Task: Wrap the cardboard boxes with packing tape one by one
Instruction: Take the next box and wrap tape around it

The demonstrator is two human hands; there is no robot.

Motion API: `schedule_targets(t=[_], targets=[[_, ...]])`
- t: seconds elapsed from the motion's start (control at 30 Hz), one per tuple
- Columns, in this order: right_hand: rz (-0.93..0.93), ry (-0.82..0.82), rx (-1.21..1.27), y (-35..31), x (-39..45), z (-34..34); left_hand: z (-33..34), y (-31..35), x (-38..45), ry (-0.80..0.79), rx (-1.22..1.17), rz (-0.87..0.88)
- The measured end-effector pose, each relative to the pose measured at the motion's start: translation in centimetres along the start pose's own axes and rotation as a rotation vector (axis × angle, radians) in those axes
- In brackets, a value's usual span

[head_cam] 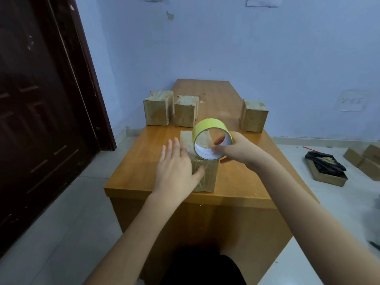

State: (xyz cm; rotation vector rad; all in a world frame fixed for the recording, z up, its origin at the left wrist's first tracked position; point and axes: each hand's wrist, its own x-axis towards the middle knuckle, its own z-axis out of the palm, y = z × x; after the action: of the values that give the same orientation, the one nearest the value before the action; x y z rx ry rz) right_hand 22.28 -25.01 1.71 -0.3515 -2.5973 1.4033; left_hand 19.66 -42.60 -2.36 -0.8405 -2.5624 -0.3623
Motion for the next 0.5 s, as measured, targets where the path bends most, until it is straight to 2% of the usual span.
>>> schedule_targets(t=[0.13,0.3,0.4,0.5], targets=[[0.000,0.078,0.053,0.2,0.1,0.7,1.0,2.0,-0.4,0.036,-0.115,-0.010],[0.003,-0.023,0.065,-0.6,-0.1,-0.7,1.5,1.7,-0.8,0.118,-0.029,0.033],[0.029,-0.096,0.239,-0.2,-0.4,-2.2,1.6,1.6,-0.7,0.089,0.027,0.059],[0.111,-0.003,0.425,1.0,-0.7,-1.7,1.8,1.5,-0.2,0.085,0.036,0.076]])
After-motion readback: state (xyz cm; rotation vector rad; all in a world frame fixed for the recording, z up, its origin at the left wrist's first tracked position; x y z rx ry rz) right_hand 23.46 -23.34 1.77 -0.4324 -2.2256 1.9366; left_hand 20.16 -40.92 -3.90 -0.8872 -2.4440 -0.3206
